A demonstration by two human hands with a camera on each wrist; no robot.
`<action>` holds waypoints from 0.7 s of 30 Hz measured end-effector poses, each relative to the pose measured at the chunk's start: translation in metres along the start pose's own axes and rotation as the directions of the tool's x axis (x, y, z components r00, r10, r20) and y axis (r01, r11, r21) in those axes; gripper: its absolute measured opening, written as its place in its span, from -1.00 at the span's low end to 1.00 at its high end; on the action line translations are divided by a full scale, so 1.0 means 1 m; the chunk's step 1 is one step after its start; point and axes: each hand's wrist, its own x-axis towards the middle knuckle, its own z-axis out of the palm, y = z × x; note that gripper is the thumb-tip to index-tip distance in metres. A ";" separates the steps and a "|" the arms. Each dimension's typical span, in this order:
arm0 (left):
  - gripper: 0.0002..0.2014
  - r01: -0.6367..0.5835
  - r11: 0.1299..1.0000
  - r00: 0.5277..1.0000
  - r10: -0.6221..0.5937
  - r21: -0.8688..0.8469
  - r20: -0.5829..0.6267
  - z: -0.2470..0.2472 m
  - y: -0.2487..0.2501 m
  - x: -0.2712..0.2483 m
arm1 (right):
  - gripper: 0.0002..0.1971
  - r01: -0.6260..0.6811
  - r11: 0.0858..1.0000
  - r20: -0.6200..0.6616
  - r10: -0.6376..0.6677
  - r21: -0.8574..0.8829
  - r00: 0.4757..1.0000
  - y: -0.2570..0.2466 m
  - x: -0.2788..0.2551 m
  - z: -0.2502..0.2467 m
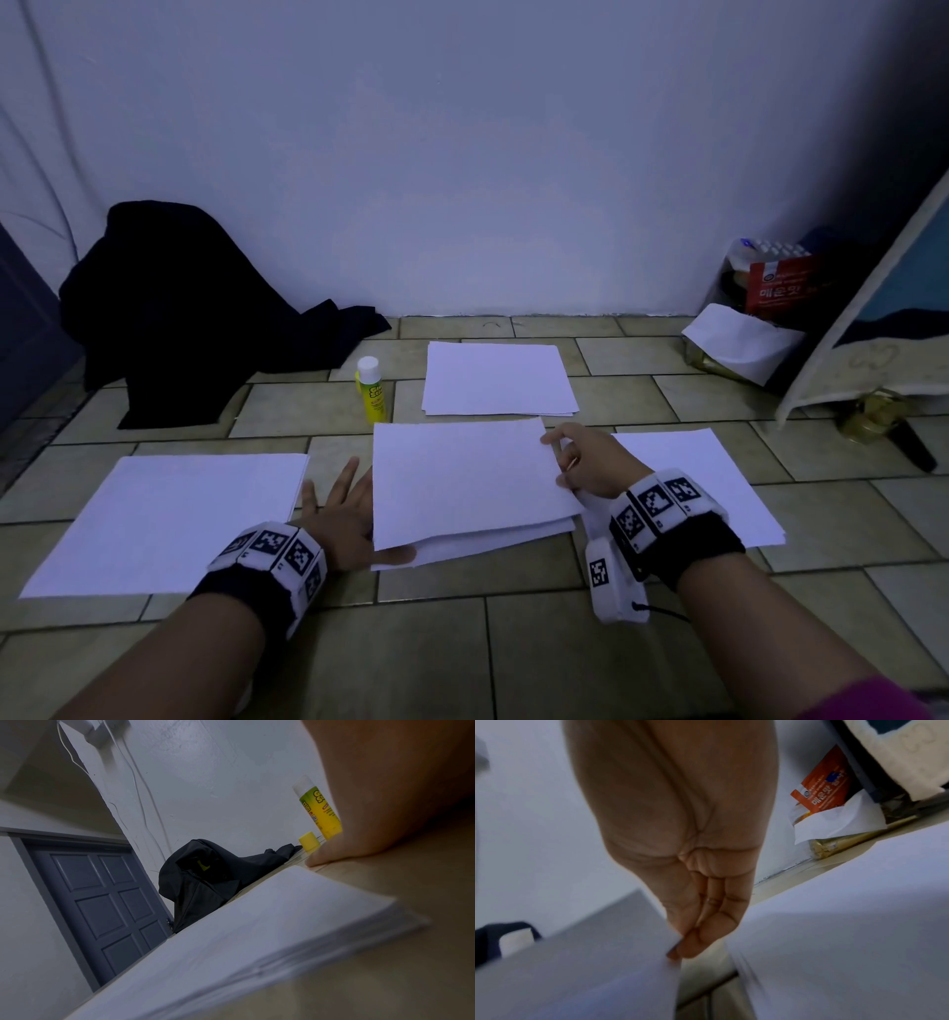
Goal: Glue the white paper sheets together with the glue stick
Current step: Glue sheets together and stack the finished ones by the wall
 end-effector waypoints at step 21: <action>0.01 0.028 0.999 0.998 -0.029 -0.015 -0.051 0.004 0.000 0.002 | -0.15 0.100 0.937 0.082 -0.076 -0.336 0.994 -0.068 -0.039 0.060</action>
